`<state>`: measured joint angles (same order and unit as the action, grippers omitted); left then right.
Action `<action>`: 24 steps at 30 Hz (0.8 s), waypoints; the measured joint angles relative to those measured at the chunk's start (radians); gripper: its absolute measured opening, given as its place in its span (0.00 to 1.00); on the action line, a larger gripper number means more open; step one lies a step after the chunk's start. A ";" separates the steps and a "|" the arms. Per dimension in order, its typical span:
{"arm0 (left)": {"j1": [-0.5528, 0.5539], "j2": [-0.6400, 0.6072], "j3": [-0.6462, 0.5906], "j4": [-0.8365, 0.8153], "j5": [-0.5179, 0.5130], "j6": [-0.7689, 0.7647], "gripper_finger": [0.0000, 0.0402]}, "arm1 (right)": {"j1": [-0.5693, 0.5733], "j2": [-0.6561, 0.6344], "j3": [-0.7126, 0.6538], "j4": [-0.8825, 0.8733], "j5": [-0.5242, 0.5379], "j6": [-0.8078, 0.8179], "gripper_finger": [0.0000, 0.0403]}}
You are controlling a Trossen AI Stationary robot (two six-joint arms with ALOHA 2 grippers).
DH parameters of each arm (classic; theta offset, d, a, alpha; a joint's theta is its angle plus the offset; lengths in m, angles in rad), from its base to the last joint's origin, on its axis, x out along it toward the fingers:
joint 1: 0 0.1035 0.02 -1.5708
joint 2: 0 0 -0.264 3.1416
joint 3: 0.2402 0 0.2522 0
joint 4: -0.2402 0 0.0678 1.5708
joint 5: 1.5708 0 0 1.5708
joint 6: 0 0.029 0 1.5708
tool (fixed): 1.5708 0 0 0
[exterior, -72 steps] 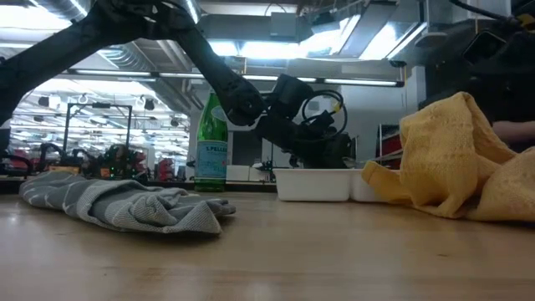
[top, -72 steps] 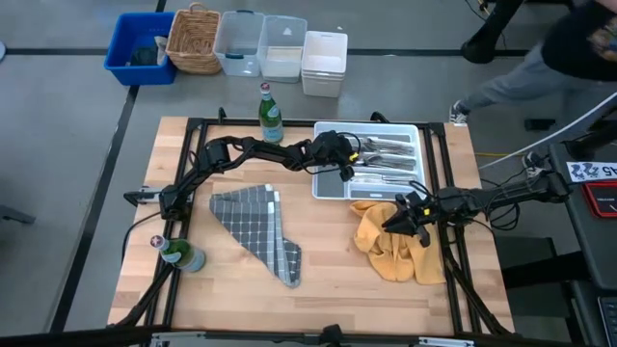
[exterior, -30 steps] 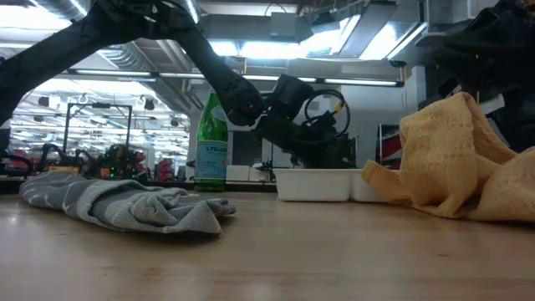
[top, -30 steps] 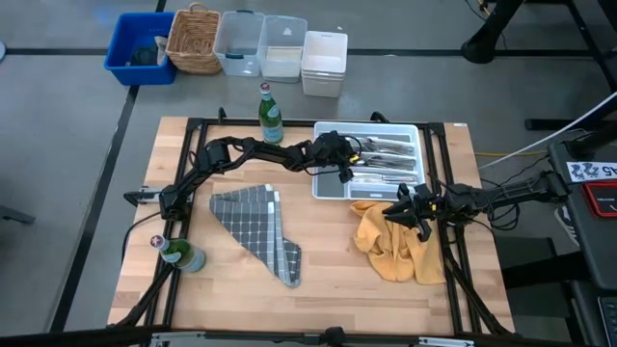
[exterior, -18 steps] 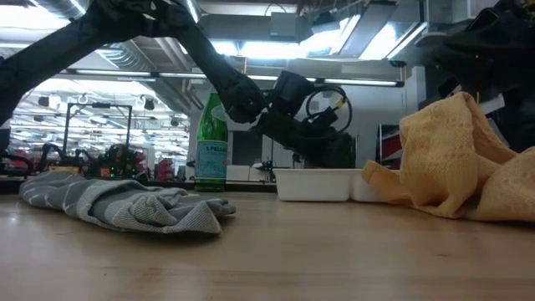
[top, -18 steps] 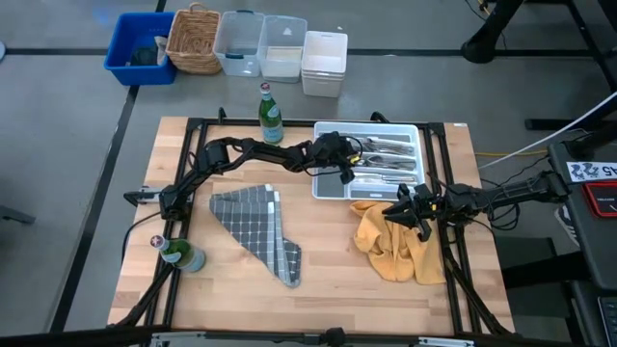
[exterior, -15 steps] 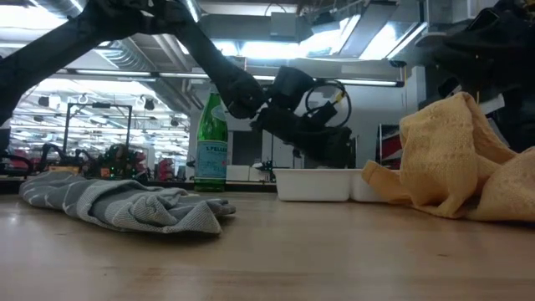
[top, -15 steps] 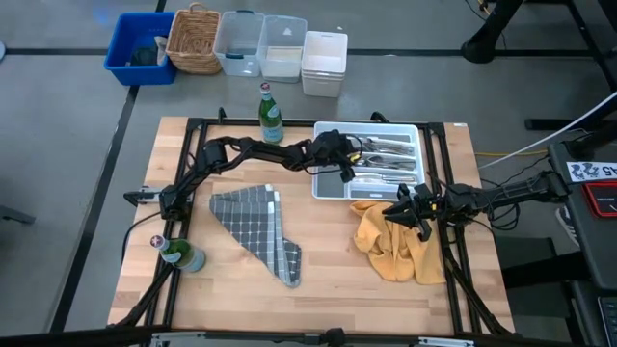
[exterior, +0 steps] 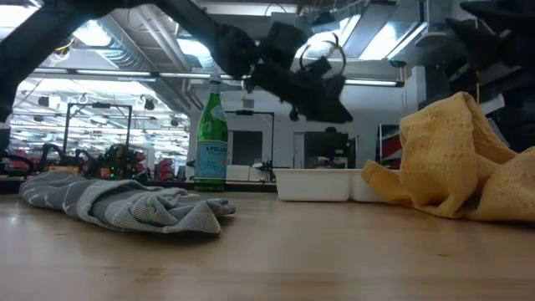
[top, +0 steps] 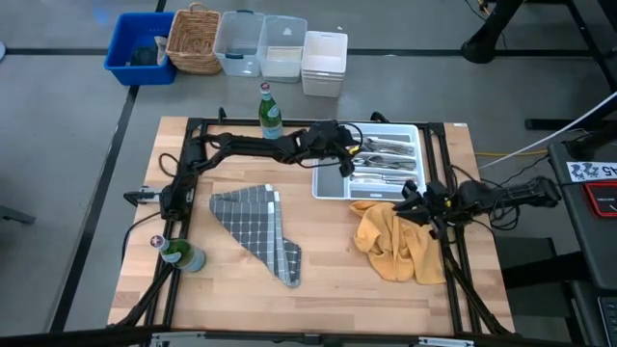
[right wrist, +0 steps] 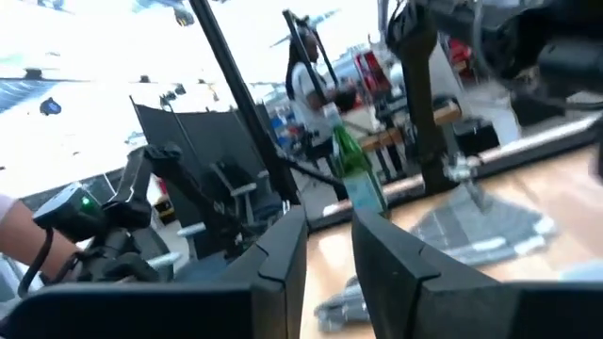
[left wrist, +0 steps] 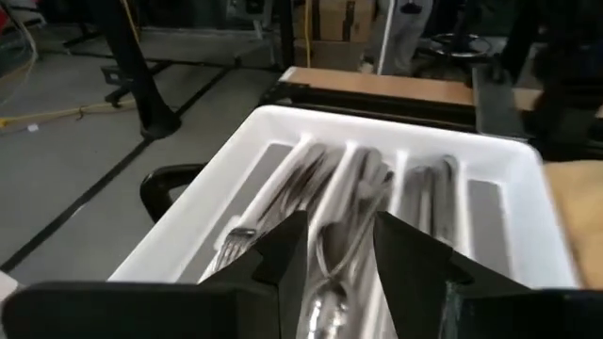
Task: Sort silverware
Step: Return to Home Position
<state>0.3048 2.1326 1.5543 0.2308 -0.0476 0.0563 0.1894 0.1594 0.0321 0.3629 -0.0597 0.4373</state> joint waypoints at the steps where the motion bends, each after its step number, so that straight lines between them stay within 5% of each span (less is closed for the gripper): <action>1: -0.002 -0.022 0.000 -0.031 0.000 -0.002 0.28 | 0.000 -0.017 0.000 -0.002 0.006 -0.006 0.22; 10: -0.019 -0.230 0.000 -0.305 -0.001 0.028 0.28 | 0.000 -0.158 0.000 -0.132 0.127 -0.103 0.22; 19: -0.015 -0.484 -0.001 -0.697 -0.001 0.061 0.28 | 0.000 -0.157 -0.001 -0.339 0.294 -0.125 0.22; 24: -0.022 -0.629 -0.103 -0.746 0.018 0.036 0.28 | -0.001 -0.157 0.004 -0.357 0.355 -0.197 0.22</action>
<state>0.2829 1.5038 1.4509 -0.5148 -0.0291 0.0921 0.1886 0.0021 0.0357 0.0063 0.2956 0.2402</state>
